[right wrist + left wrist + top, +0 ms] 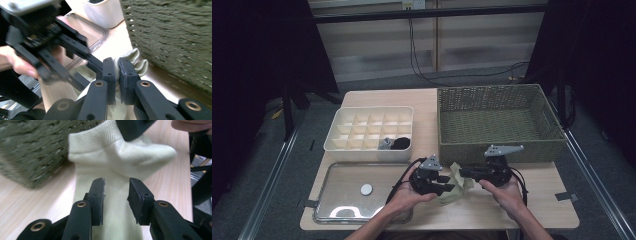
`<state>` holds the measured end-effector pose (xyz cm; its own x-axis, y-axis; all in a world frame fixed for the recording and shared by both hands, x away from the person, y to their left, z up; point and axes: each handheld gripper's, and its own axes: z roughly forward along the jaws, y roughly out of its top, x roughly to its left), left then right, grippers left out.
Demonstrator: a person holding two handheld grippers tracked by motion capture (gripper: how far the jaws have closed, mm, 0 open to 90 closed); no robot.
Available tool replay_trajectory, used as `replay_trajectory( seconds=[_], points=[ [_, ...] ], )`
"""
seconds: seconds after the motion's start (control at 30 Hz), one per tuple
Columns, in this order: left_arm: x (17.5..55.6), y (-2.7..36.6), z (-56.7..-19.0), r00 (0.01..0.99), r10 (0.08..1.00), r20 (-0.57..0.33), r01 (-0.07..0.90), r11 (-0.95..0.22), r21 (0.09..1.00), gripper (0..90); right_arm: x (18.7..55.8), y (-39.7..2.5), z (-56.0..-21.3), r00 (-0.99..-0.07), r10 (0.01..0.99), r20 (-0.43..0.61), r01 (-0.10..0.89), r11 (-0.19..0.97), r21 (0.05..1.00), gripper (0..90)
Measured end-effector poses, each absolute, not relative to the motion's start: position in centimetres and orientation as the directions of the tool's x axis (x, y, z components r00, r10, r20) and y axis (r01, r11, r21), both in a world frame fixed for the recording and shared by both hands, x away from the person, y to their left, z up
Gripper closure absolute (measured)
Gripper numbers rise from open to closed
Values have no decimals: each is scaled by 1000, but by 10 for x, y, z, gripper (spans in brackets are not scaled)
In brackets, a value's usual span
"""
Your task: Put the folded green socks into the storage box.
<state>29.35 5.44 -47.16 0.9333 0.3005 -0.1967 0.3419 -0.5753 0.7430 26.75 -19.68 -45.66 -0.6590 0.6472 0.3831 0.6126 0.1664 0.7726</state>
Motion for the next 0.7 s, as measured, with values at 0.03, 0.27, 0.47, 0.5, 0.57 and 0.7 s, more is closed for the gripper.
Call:
replay_trajectory(
  seconds=[0.03,0.27,0.47,0.5,0.57,0.7],
  points=[
    [294,58,-469,934,302,-191,338,-576,744,641,267,-198,-456,-655,651,384,614,163,772,846],
    [285,97,-462,926,324,-192,355,-578,735,636,267,-196,-455,-661,650,374,608,172,775,845],
    [268,102,-473,936,290,-201,341,-603,721,637,267,-195,-456,-659,654,373,609,173,774,845],
    [268,101,-475,935,290,-204,344,-602,720,636,267,-194,-456,-659,652,374,610,172,774,845],
    [270,99,-479,933,302,-194,348,-624,700,632,266,-192,-456,-663,648,376,609,174,774,844],
    [277,98,-488,926,332,-183,360,-623,694,616,264,-184,-456,-681,628,376,603,190,775,844]
  ],
)
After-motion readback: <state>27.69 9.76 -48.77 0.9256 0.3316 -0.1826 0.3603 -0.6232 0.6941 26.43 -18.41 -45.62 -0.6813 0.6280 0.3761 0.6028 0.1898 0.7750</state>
